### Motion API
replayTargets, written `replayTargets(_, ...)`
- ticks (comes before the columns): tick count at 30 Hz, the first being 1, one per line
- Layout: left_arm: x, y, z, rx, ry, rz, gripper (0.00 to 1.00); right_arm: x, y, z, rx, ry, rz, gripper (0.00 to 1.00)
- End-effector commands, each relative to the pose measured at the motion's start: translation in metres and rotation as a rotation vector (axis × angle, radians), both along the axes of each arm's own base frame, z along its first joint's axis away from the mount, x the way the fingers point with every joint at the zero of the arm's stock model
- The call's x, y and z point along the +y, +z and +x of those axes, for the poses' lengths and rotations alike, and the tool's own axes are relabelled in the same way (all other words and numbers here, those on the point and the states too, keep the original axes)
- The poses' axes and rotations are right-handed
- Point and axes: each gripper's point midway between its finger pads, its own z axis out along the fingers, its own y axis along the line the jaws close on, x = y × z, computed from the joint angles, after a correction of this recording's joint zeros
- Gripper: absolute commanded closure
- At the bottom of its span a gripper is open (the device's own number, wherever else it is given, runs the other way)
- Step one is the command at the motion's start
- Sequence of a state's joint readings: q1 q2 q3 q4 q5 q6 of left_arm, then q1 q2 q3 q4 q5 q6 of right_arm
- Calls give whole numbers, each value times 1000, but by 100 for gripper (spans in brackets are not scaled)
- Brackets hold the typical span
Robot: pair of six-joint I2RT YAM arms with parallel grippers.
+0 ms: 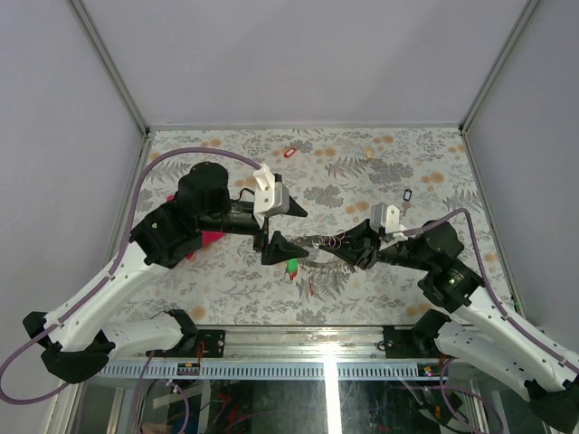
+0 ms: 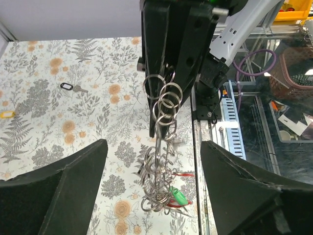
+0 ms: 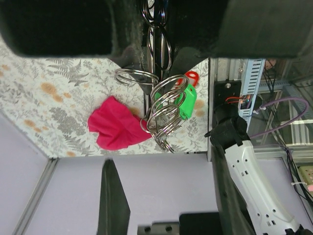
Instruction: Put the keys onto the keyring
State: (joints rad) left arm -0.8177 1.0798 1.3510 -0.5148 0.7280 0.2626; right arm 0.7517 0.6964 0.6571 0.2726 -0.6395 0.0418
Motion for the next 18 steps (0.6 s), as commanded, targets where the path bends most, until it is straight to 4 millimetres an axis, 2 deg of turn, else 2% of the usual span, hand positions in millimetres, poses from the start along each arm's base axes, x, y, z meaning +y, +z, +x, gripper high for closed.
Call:
replayTargets(1, -5, -7, 5, -3, 8, 6, 20, -10, 61, -9, -149, -4, 111, 99)
replayTargets(7, -11, -16, 5, 12, -20, 8, 21, -11, 73, -11, -165, -1, 137, 99)
replayTargets(10, -14, -18, 5, 22, -38, 9, 25, -11, 76, -11, -168, -3, 147, 99)
replayTargets(15, -19, -23, 3, 45, -72, 16, 51, -11, 80, -10, -174, -4, 162, 98)
replayTargets(18, -20, -25, 4, 48, -73, 20, 70, -12, 81, -9, -172, -13, 164, 98)
